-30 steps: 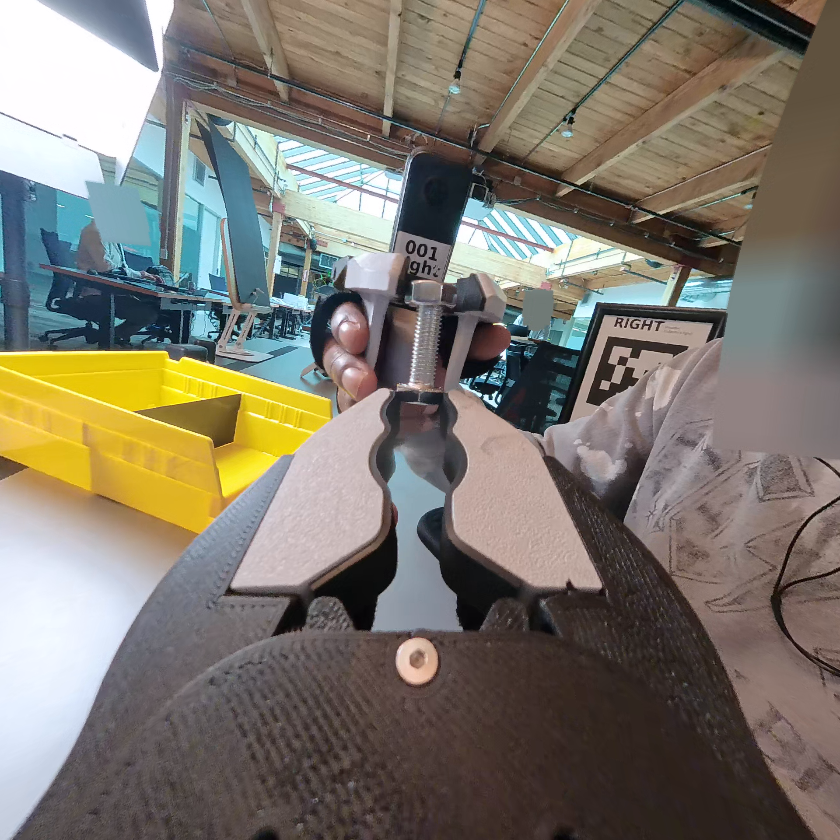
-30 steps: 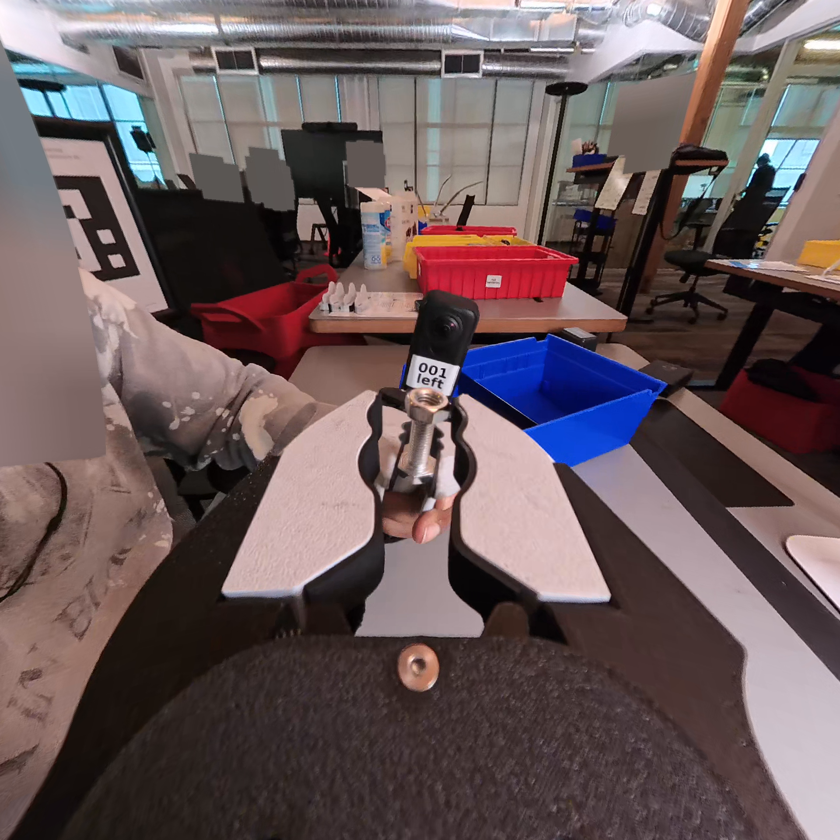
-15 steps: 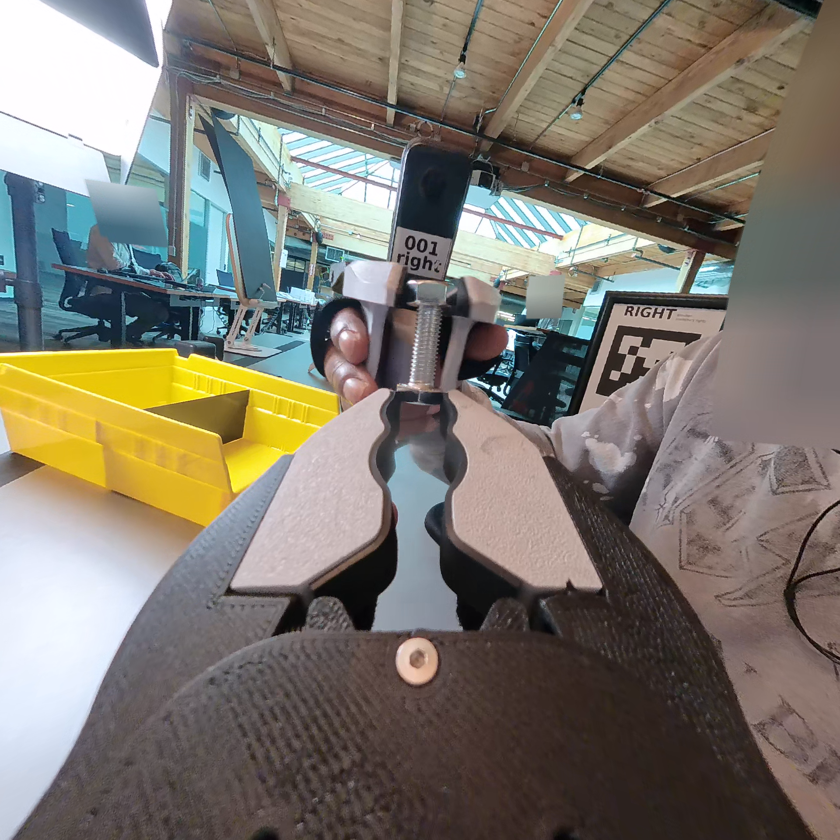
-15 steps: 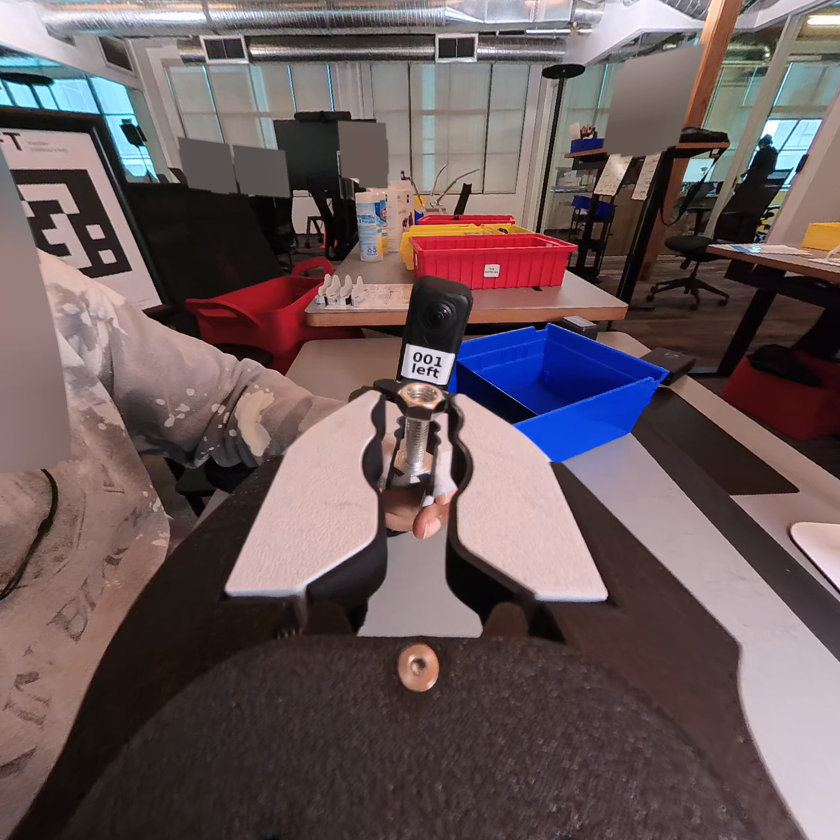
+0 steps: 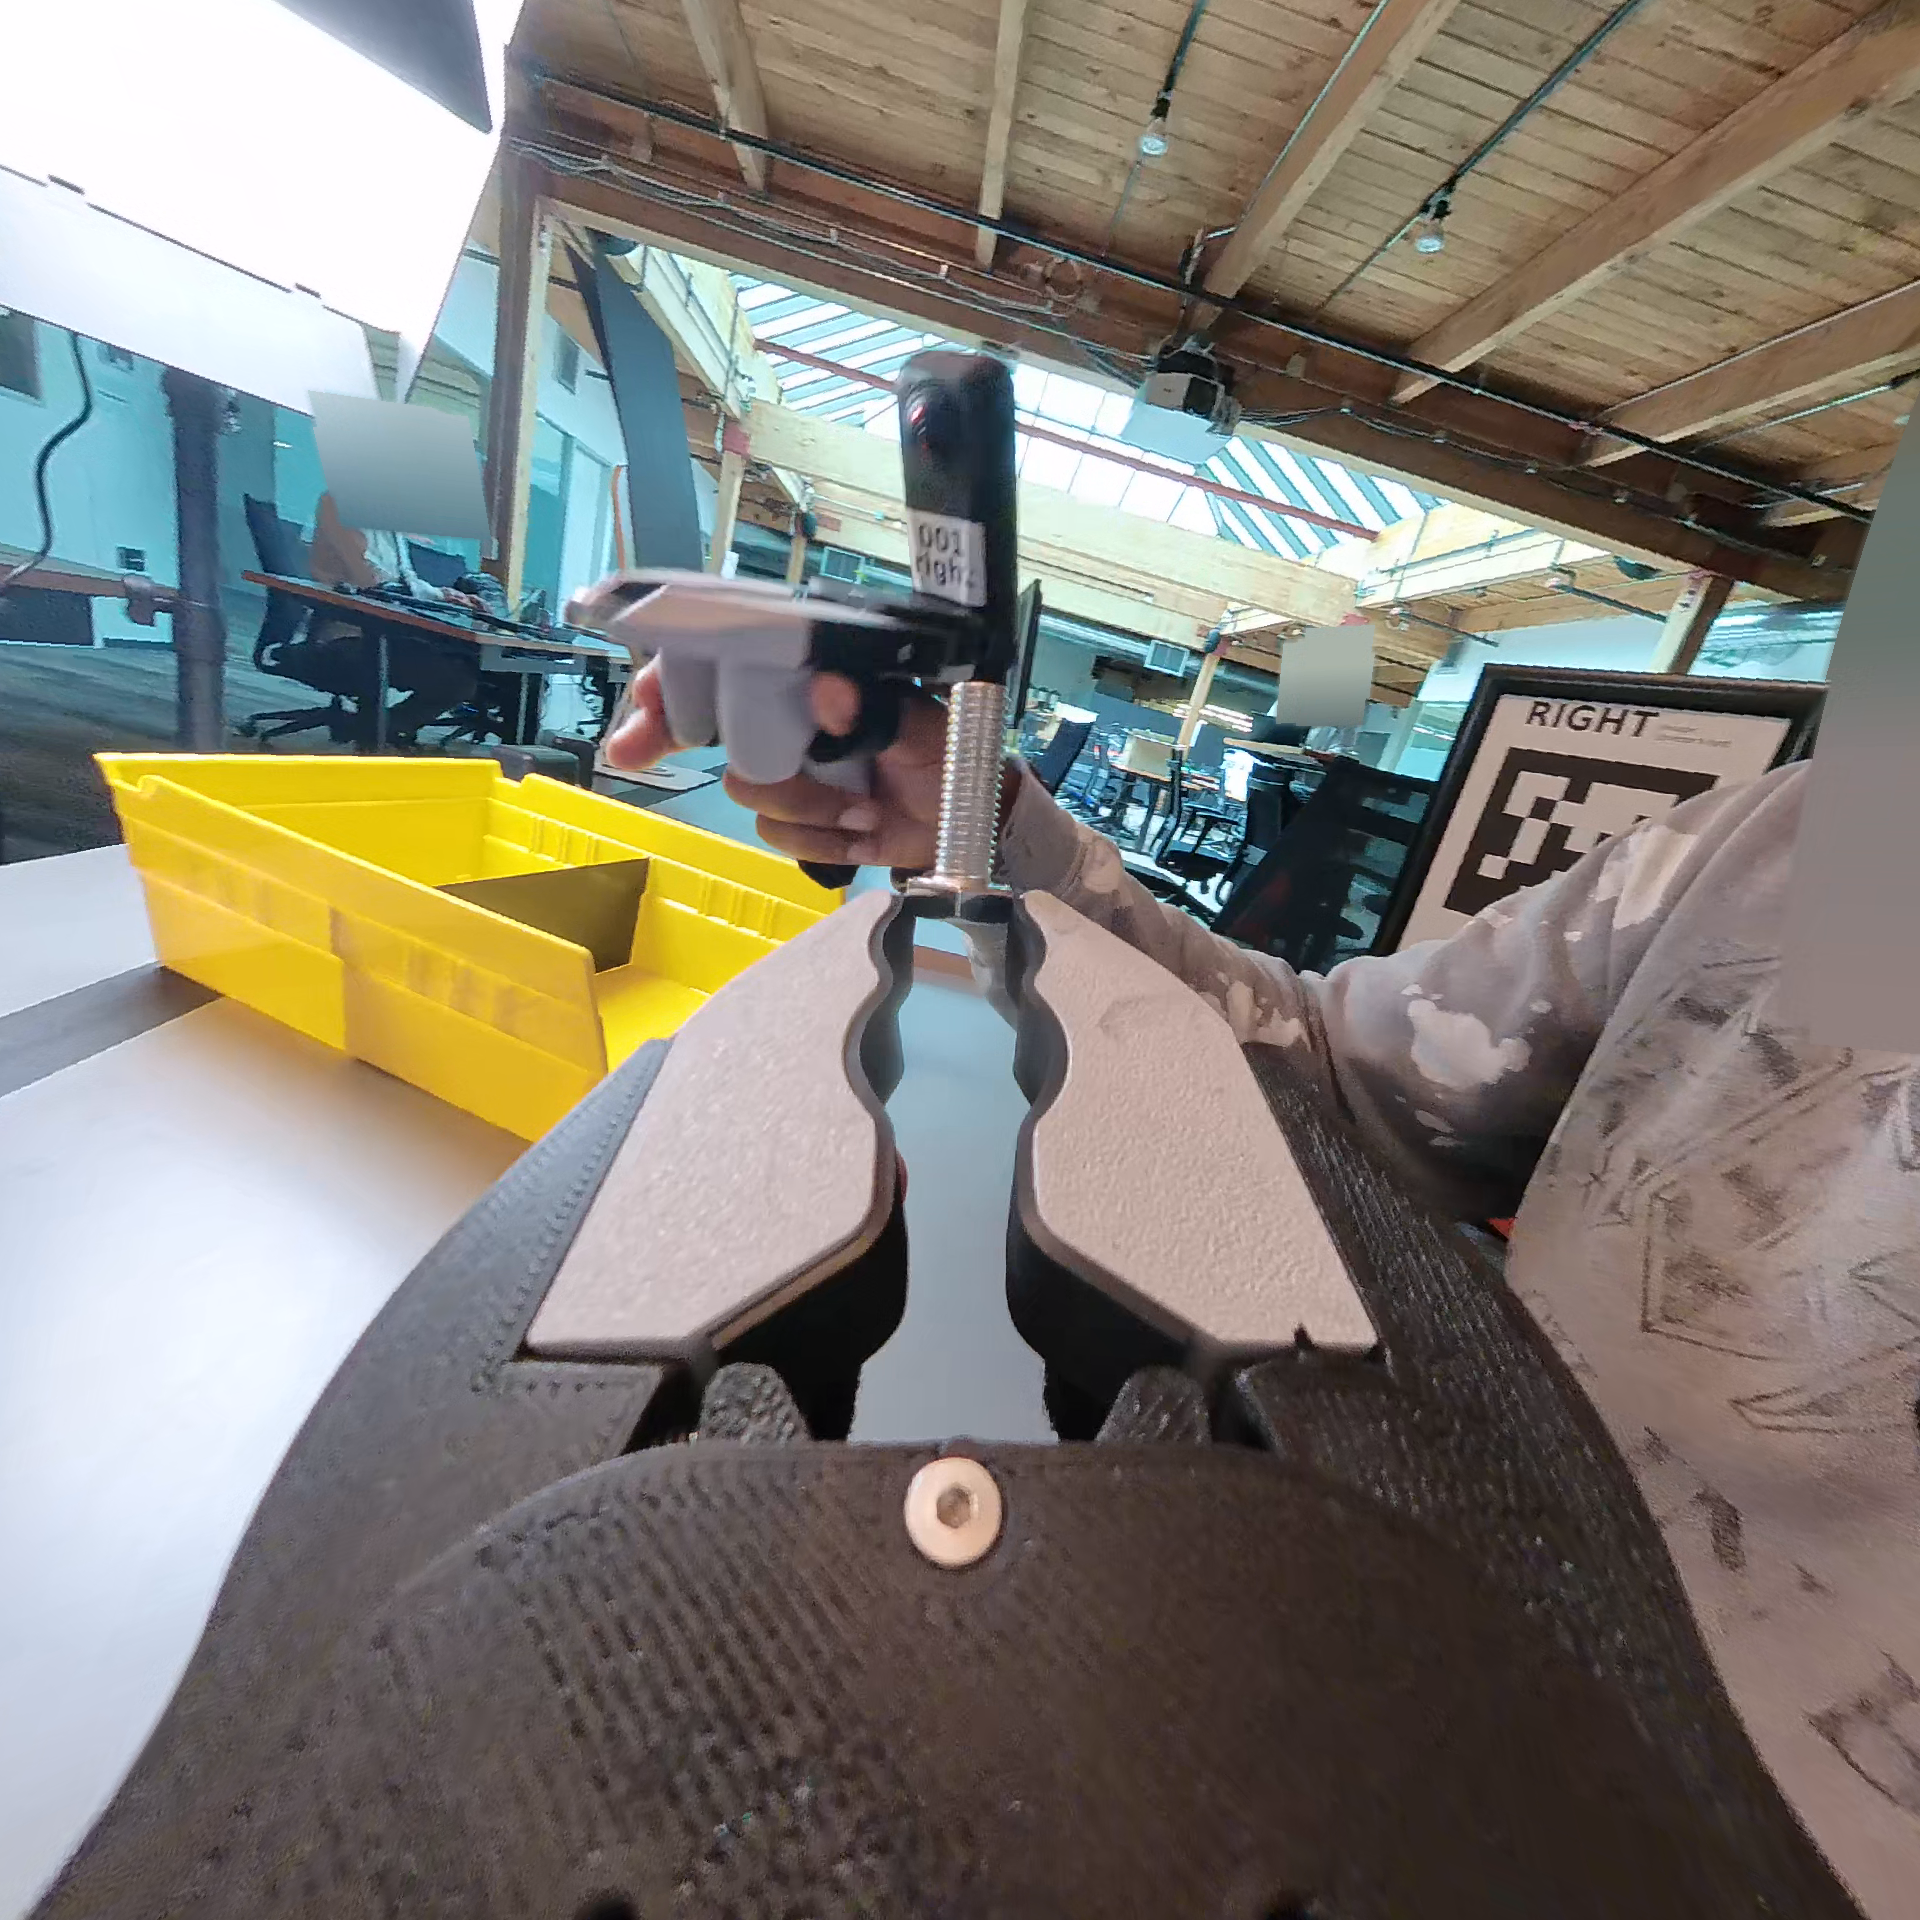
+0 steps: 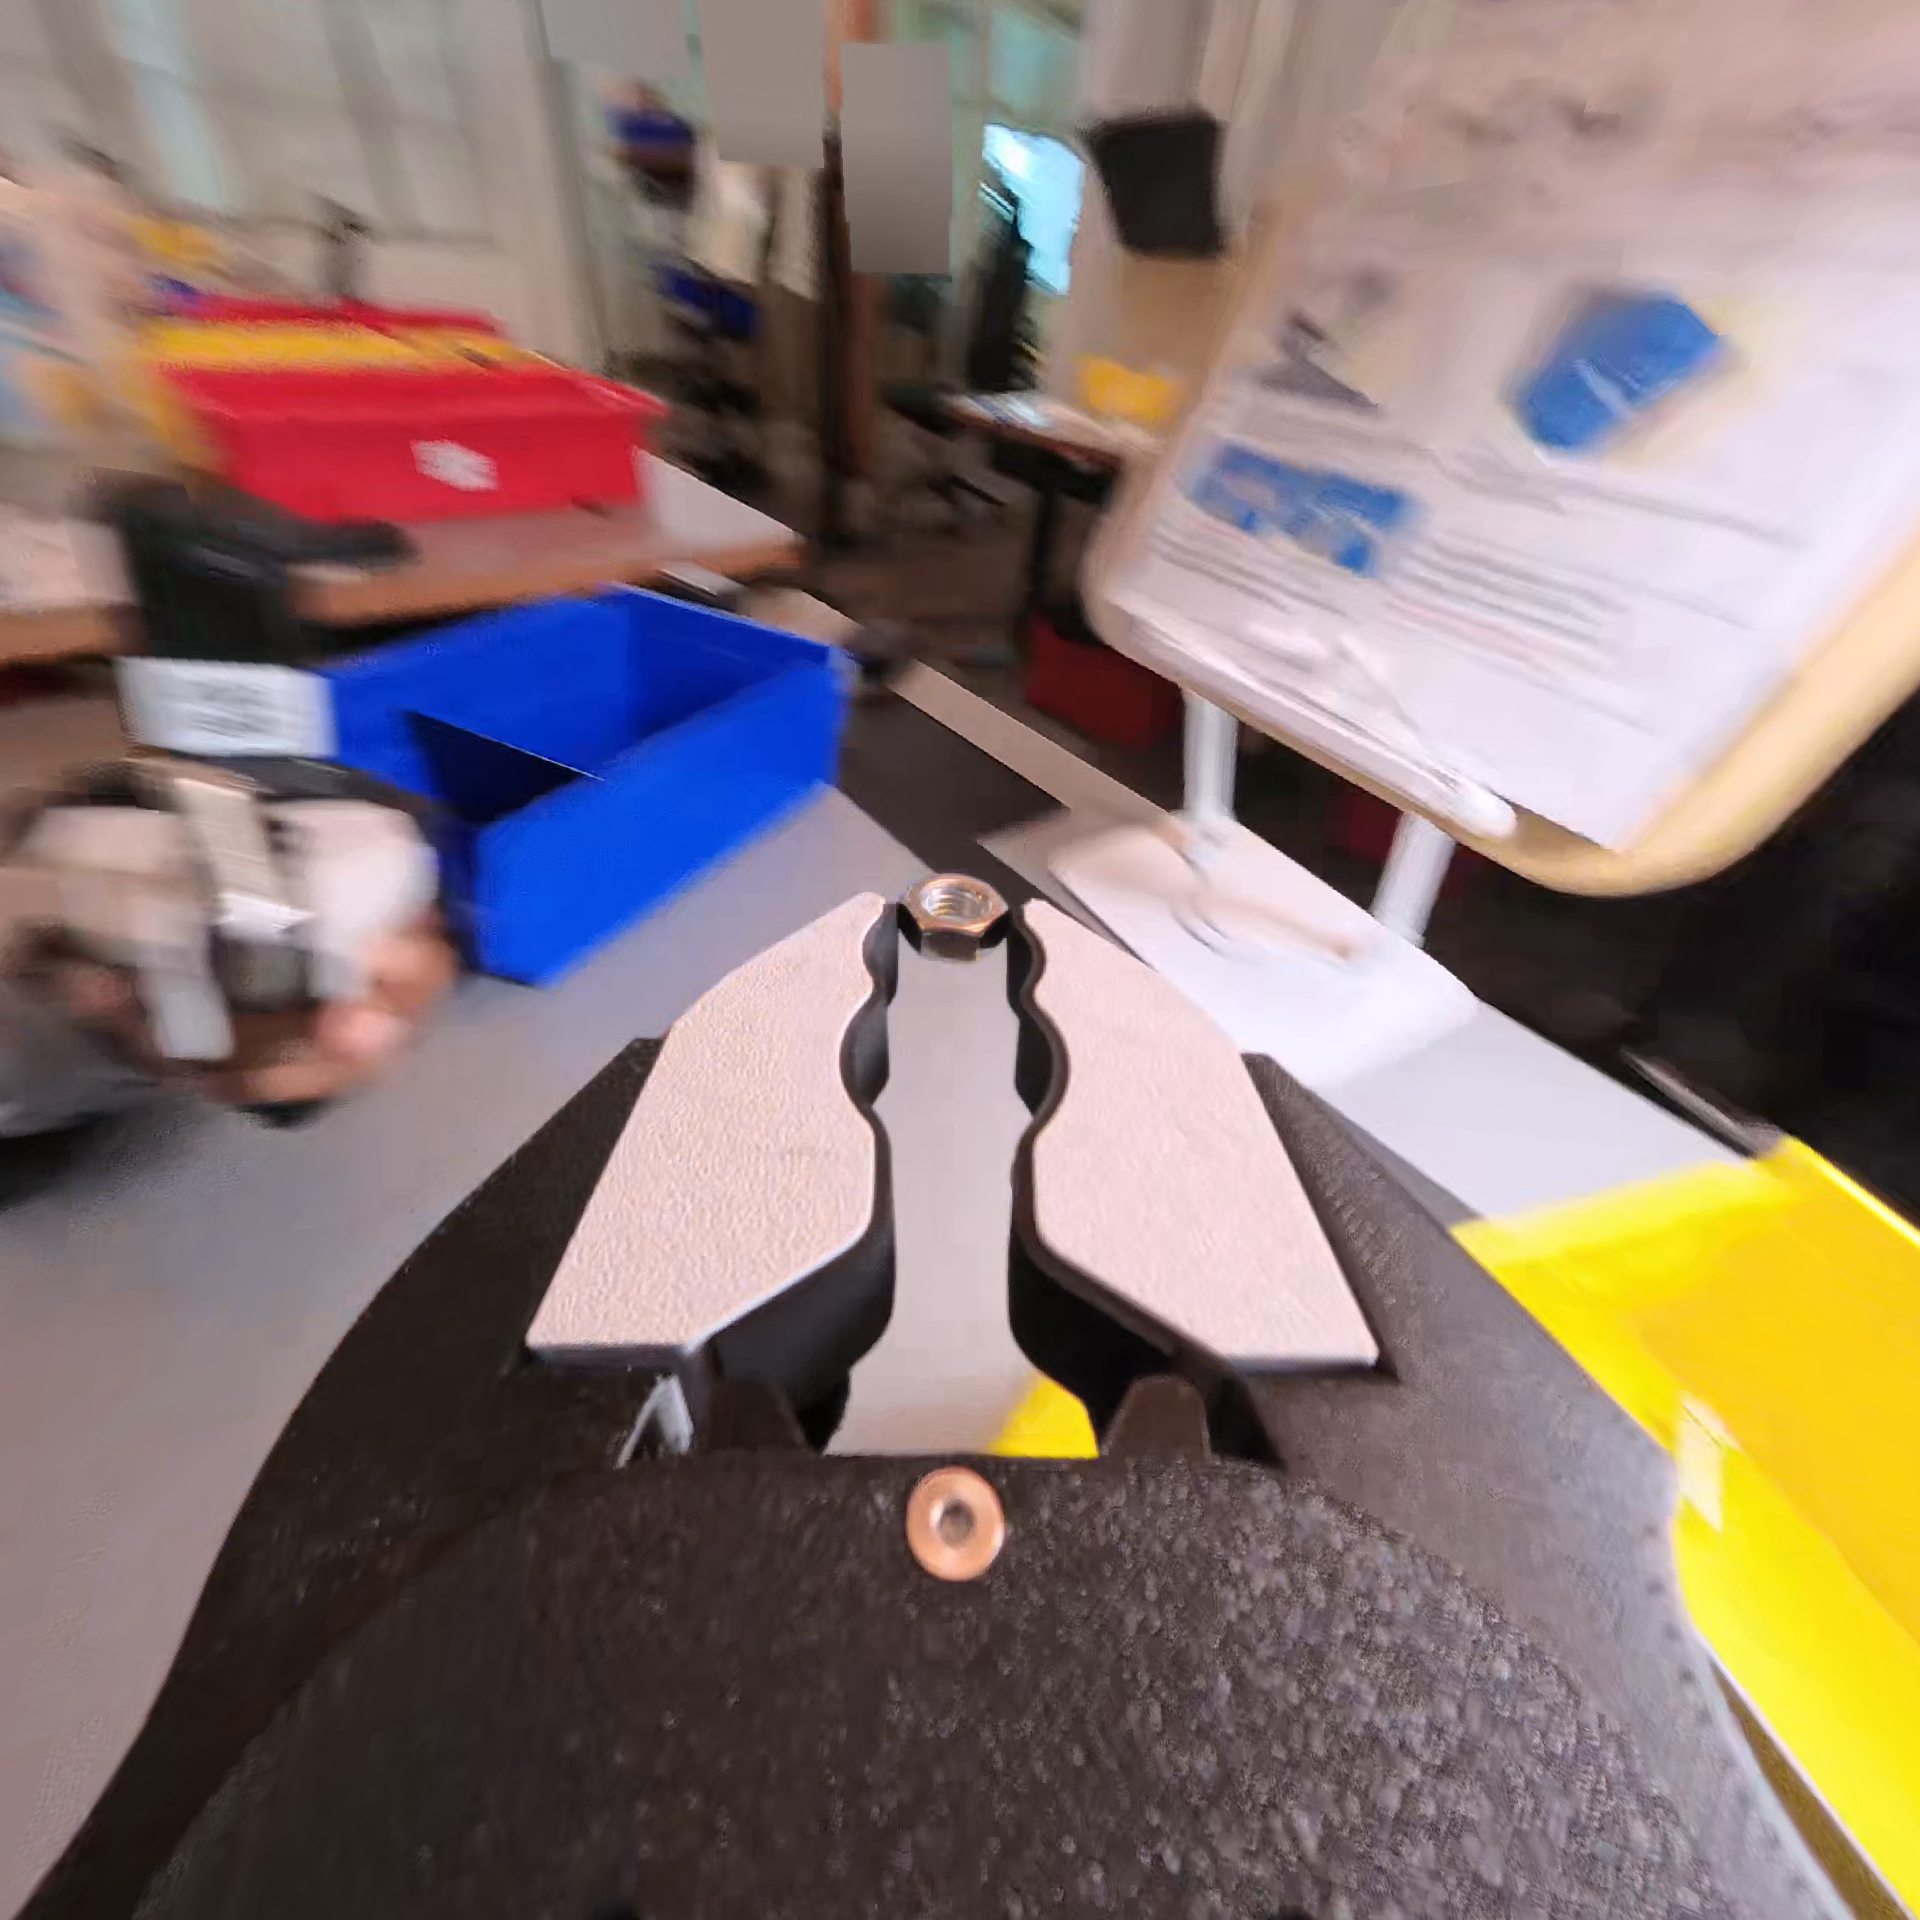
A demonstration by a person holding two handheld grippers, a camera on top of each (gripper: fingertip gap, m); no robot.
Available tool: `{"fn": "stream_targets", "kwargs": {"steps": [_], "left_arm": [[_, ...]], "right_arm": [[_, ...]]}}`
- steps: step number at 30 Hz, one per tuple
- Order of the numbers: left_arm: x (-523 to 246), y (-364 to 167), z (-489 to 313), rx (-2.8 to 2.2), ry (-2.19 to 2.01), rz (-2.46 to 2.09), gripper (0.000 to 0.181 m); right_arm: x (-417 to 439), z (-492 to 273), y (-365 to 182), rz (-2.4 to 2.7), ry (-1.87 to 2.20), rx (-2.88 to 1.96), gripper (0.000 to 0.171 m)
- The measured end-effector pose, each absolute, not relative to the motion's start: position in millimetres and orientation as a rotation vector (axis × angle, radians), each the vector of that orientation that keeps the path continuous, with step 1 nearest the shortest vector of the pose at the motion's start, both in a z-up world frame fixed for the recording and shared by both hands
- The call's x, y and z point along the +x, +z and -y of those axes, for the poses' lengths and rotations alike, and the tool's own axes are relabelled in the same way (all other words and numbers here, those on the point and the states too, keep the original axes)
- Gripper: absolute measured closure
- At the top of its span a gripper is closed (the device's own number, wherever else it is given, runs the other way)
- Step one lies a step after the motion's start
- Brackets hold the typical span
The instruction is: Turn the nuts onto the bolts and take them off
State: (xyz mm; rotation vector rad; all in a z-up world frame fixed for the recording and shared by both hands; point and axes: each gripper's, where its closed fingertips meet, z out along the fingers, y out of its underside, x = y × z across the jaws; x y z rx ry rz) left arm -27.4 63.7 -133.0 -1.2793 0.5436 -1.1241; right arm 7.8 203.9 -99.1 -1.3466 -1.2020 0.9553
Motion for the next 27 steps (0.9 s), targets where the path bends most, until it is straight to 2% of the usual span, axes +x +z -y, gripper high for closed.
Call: {"fn": "stream_targets", "kwargs": {"steps": [4,7,13,18,21,24,27], "left_arm": [[-32.4,-135.7,-69.1,-1.291,-1.116,-0.508,0.163],[-30.1,-139.0,-69.9,-1.303,-1.103,-0.521,0.163],[-23.9,-145.3,-70.1,-1.324,-1.095,-0.545,0.163],[-22.5,-147.2,-70.3,-1.331,-1.089,-0.553,0.163],[-21.7,-148.8,-71.1,-1.343,-1.079,-0.557,0.163],[-23.6,-154.8,-77.2,-1.394,-1.039,-0.540,0.163],[-26.2,-164.8,-85.1,-1.469,-1.009,-0.513,0.163]], "right_arm": [[56.3,-298.7,-179.7,1.107,0.583,-1.686,0.152],[83.0,-334.1,-243.8,1.106,0.394,-1.907,0.151],[111.6,-357.2,-300.4,1.159,0.160,-2.119,0.151],[118.3,-358.0,-313.3,1.204,0.110,-2.175,0.150],[119.9,-353.4,-310.9,1.222,0.106,-2.190,0.136],[116.5,-352.1,-283.8,1.182,0.143,-2.116,0.136],[98.0,-341.6,-227.9,1.132,0.279,-1.925,0.137]]}}
